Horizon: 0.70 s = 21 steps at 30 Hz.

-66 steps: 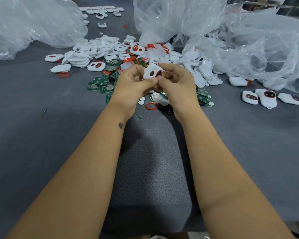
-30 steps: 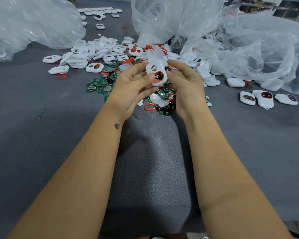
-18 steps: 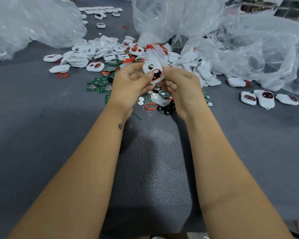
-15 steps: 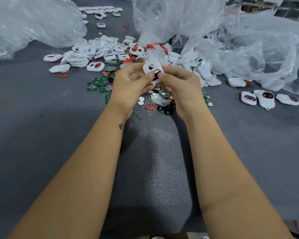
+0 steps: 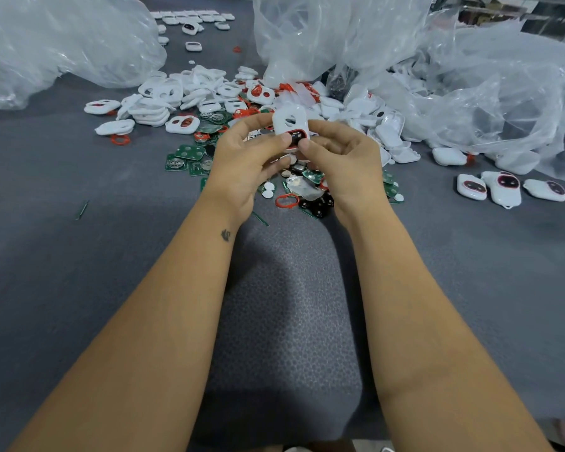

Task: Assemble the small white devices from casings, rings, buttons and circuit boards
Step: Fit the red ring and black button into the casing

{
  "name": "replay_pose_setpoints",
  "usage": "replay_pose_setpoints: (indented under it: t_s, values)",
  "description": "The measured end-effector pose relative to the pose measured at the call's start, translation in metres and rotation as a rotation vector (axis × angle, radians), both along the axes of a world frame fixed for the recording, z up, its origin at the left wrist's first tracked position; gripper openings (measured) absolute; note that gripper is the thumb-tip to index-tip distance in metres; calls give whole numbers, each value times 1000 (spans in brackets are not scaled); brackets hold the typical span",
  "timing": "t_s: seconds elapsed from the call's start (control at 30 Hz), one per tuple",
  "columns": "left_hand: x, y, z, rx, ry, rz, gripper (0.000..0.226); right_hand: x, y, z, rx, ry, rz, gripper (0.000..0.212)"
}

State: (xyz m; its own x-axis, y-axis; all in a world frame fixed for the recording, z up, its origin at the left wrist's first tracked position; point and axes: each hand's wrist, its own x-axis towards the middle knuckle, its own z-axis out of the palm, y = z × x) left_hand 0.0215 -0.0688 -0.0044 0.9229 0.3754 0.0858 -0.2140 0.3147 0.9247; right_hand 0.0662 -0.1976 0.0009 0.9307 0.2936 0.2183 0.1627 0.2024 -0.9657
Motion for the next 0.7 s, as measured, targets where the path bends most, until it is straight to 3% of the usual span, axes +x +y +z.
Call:
replay_pose_setpoints:
  t_s: [0.27,0.53,0.7]
  values:
    - [-1,-1,0,49,-14,-149,13,-1,-3,6,206,144,85,39]
    - [-2,-1,-2,136,-11,-107,10,-3,-3,7,160,92,39,42]
    - [1,-4,0,17,25,-113,13,-6,0,7,163,94,12,43]
